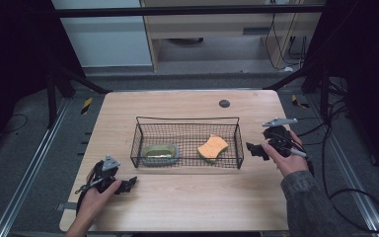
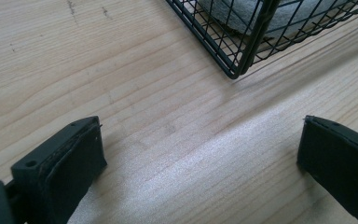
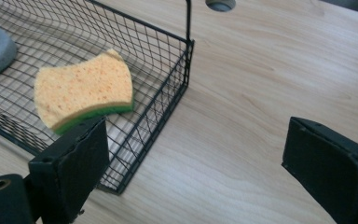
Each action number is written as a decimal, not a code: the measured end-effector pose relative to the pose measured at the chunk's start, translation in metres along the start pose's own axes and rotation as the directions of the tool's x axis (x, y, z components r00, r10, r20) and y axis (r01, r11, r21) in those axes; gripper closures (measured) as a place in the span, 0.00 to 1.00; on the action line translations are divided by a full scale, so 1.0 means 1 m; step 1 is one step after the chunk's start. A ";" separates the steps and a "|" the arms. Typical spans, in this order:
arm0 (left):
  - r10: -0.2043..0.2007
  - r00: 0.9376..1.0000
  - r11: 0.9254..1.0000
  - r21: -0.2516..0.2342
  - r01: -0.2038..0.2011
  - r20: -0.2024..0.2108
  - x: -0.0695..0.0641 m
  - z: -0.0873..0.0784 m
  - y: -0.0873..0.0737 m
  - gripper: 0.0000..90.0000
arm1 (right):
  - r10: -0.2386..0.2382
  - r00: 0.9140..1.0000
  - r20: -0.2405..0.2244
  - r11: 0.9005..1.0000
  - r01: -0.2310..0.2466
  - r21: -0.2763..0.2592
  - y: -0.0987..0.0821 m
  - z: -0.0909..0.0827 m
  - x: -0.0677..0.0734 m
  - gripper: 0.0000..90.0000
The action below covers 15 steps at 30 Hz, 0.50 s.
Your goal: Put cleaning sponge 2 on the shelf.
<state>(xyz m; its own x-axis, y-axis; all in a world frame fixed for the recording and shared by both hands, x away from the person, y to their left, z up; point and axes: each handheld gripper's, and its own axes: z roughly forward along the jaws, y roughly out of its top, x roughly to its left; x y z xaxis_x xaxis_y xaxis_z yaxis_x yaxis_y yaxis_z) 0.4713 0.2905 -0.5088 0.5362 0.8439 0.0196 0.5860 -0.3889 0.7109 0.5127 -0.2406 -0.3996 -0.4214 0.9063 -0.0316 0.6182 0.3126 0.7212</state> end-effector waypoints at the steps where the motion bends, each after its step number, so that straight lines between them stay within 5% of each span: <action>1: 0.000 1.000 1.000 0.000 0.000 0.001 0.000 0.000 0.000 0.00 | 0.004 1.000 0.004 1.000 -0.004 0.002 -0.003 -0.001 -0.002 0.09; 10: 0.002 1.000 1.000 0.001 -0.002 0.000 0.000 0.000 0.000 0.00 | 0.054 0.996 0.074 0.998 -0.056 0.021 -0.040 0.021 -0.017 0.13; 15: 0.001 1.000 1.000 0.001 -0.001 0.001 0.000 0.000 0.000 0.00 | 0.093 0.992 0.083 0.992 -0.099 0.073 -0.071 0.056 -0.023 0.13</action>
<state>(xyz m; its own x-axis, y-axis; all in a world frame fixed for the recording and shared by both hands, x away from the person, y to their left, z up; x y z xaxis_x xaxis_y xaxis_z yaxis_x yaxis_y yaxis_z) 0.4713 0.2904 -0.5089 0.5374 0.8431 0.0201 0.5859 -0.3904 0.7101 0.5158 -0.2674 -0.4890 -0.3059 0.9518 -0.0218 0.7033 0.2414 0.6686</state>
